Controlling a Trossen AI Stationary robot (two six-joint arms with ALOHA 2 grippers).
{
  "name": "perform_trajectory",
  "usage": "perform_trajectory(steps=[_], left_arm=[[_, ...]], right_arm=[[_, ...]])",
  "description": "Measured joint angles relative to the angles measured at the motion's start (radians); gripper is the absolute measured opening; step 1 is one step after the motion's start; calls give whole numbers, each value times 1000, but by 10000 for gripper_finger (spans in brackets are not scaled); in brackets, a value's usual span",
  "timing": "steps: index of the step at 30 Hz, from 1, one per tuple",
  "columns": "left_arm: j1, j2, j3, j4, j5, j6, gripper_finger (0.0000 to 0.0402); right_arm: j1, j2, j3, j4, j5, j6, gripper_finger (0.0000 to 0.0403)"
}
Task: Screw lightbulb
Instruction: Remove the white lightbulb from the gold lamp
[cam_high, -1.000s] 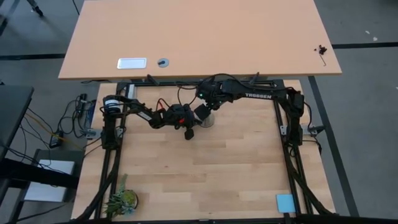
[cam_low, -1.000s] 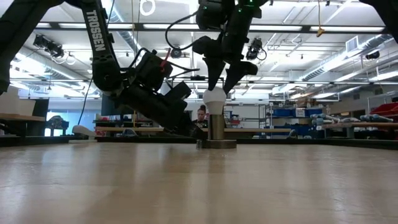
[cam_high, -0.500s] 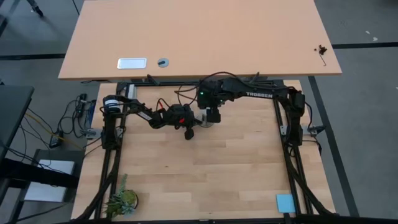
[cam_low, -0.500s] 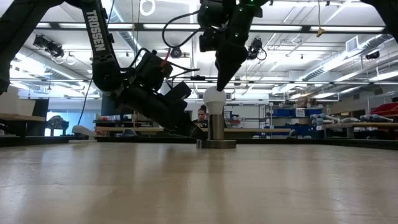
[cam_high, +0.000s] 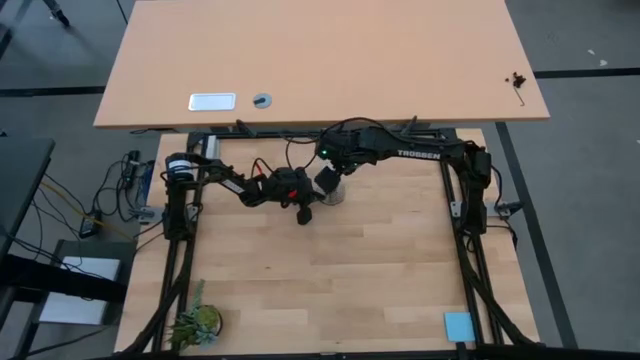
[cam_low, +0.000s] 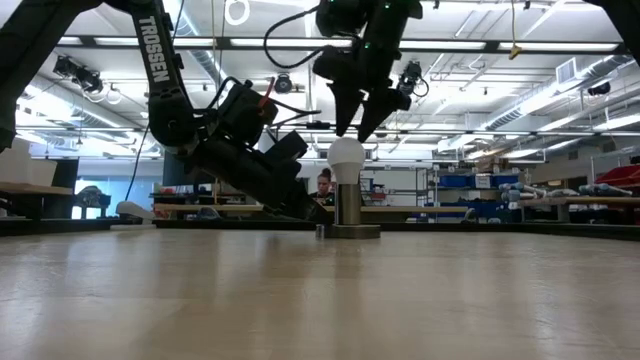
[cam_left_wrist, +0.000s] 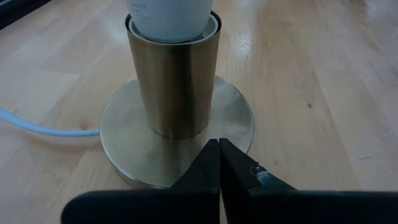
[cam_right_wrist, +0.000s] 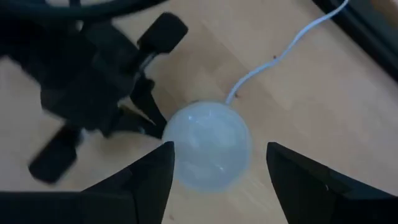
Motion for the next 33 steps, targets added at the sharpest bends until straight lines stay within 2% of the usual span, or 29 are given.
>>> perform_trajectory(steps=[3,7,13,17,23,27,30,33], left_arm=[[0,0,0,-1,2,0,1],[0,0,0,-1,2,0,1],[0,0,0,-2,2,0,1],[0,0,0,-2,1,0,1],[0,0,0,1,1,0,1],[-1,0,0,1,4,0,1],[-1,0,0,-1,6,0,1],[-1,0,0,-2,7,0,1]], right_arm=[[0,17,0,25,-3,76,267],[1,16,-13,64,0,98,274],[-2,15,-36,64,8,17,256],[-16,12,-39,60,-1,-141,232],[-34,12,-39,96,-20,-594,216],[-35,13,-41,130,-79,-881,215],[-22,15,-38,145,-81,-911,215],[0,17,-21,131,-59,-812,216]])
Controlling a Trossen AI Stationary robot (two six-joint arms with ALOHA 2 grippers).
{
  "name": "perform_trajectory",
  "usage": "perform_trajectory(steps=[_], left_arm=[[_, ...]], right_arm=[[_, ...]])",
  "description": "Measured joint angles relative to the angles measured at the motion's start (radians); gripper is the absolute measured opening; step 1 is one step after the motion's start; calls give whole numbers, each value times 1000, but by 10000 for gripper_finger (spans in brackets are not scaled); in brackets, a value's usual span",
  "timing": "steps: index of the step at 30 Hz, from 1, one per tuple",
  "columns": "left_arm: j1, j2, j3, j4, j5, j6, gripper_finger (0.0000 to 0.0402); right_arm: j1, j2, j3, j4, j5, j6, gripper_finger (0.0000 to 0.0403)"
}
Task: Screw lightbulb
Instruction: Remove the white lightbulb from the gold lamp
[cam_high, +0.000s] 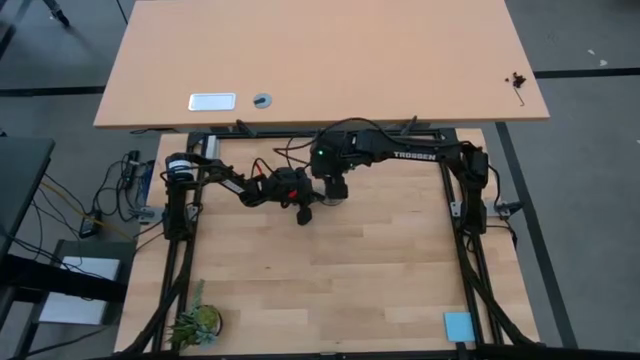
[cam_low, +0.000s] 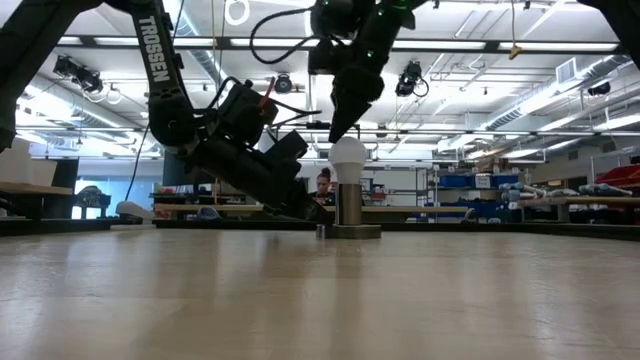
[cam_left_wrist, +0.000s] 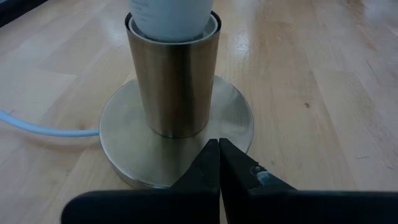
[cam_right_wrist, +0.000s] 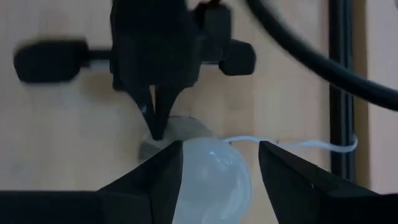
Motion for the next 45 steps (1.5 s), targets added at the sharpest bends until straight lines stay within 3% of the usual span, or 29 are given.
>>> perform_trajectory(steps=[3,9,16,25,35,41,45], left_arm=[[0,0,0,-1,0,0,1],[0,0,0,-2,1,0,1],[0,0,0,-2,1,-3,1],[0,0,0,0,1,-3,1],[0,0,0,1,1,-4,1],[0,0,0,0,1,-4,1],[0,0,0,0,1,-4,1]], right_arm=[[21,0,33,-24,43,190,217],[35,0,60,-122,54,769,217],[32,-3,42,-85,54,997,217],[17,-1,39,-154,78,1086,217],[6,-11,-28,-64,70,1057,218],[-6,-9,-28,-65,42,913,202],[-26,-8,-29,-65,-7,609,183]])
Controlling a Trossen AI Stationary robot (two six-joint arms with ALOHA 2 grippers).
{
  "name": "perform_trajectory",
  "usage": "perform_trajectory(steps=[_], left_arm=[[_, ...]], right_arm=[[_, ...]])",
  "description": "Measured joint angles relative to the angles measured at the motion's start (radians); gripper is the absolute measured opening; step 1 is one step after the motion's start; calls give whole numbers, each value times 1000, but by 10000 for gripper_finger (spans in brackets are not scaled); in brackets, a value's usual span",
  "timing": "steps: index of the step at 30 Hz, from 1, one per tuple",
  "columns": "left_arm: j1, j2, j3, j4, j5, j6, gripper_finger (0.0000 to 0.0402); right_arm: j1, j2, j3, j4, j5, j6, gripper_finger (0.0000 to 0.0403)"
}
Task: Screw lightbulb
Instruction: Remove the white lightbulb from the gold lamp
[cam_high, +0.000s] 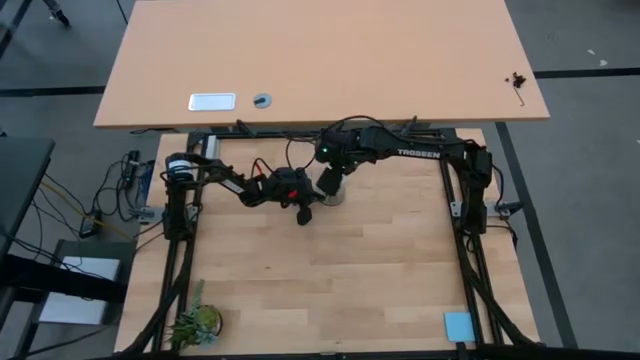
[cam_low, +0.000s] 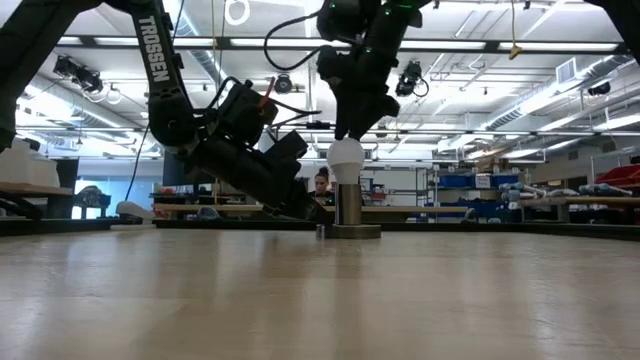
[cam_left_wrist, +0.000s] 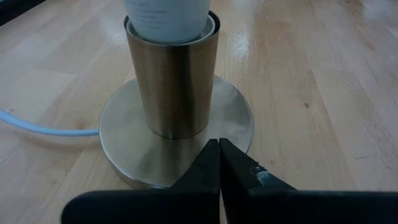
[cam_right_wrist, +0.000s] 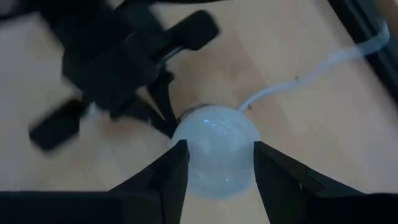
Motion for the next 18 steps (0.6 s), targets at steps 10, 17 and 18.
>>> perform_trajectory(steps=[10,17,18], left_arm=[[0,0,0,0,4,0,1],[0,0,0,-2,7,1,1],[0,0,0,-2,7,1,1]], right_arm=[[-36,4,20,-17,-62,-568,165],[3,14,129,-77,-8,-119,174],[7,11,135,-88,6,-24,175]])
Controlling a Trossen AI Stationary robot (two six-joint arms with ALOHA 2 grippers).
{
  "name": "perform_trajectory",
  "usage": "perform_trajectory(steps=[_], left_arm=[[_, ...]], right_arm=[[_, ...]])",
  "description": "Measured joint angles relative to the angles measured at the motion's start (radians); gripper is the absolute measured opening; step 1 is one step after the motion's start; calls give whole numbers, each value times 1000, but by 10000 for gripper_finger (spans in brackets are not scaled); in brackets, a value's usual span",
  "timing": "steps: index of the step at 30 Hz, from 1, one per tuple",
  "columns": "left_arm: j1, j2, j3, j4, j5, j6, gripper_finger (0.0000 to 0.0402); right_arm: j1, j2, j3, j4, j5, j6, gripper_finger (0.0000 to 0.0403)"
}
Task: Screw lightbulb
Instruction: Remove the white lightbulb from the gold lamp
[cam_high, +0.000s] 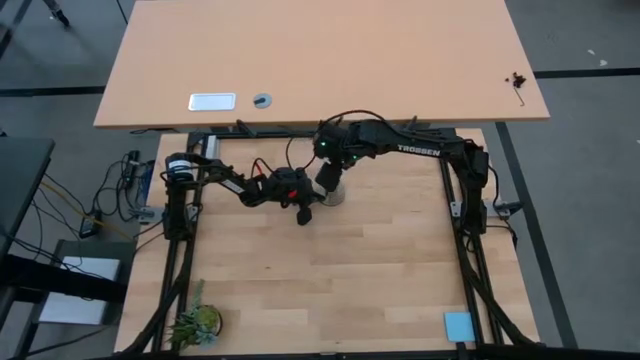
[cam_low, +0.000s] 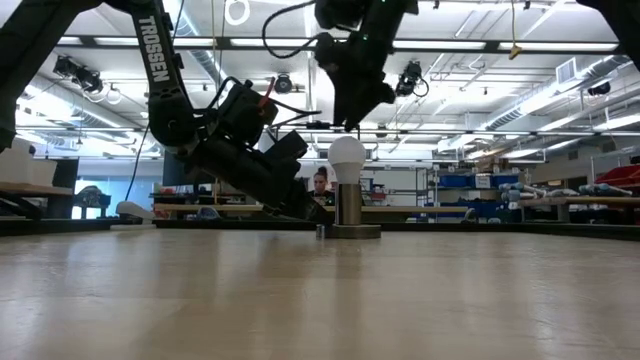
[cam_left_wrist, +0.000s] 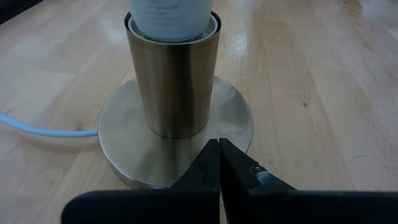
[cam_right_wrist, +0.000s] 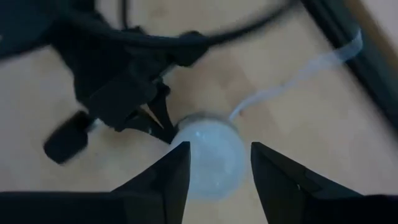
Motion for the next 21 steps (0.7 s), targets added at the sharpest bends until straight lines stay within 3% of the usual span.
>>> perform_trajectory(steps=[3,10,21], left_arm=[[0,0,0,0,0,0,1],[-6,0,0,0,0,0,1],[-6,0,0,1,0,0,1]], right_arm=[[9,1,3,-40,12,175,177],[41,-1,-16,-41,114,329,186],[60,-5,-80,32,152,396,251]])
